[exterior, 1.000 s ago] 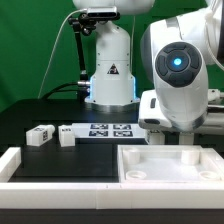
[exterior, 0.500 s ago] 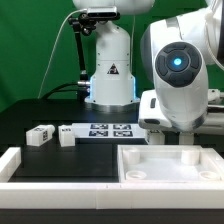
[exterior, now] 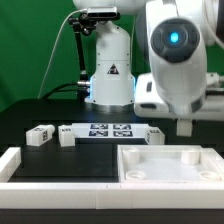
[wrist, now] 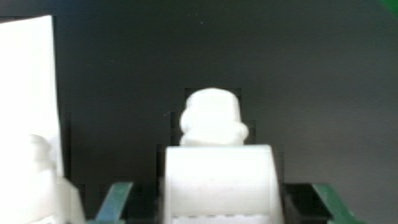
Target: Assemble one leg
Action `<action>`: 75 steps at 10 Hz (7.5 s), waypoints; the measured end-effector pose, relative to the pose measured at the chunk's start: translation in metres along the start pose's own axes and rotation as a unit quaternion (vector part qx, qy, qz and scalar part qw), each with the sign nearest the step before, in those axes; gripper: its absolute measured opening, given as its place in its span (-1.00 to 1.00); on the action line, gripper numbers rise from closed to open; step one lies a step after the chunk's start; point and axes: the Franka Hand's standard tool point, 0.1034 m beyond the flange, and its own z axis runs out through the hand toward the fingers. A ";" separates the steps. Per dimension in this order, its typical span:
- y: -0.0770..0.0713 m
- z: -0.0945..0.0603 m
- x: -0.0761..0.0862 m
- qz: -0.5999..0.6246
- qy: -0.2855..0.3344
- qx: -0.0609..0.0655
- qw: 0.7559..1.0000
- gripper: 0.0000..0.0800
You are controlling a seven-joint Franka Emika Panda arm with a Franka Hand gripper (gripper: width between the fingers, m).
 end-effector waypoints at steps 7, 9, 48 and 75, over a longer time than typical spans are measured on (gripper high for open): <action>-0.013 -0.051 0.010 -0.014 0.124 0.019 0.992 -0.27; -0.008 -0.056 0.015 -0.029 0.213 0.009 0.977 -0.27; -0.049 -0.162 0.128 -0.256 0.605 -0.062 0.751 -0.27; -0.058 -0.182 0.115 -0.256 0.416 -0.073 0.870 0.62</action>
Offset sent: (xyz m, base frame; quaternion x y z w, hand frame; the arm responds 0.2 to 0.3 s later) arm 0.0000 0.0000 0.0000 0.0000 0.0799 0.0000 0.9968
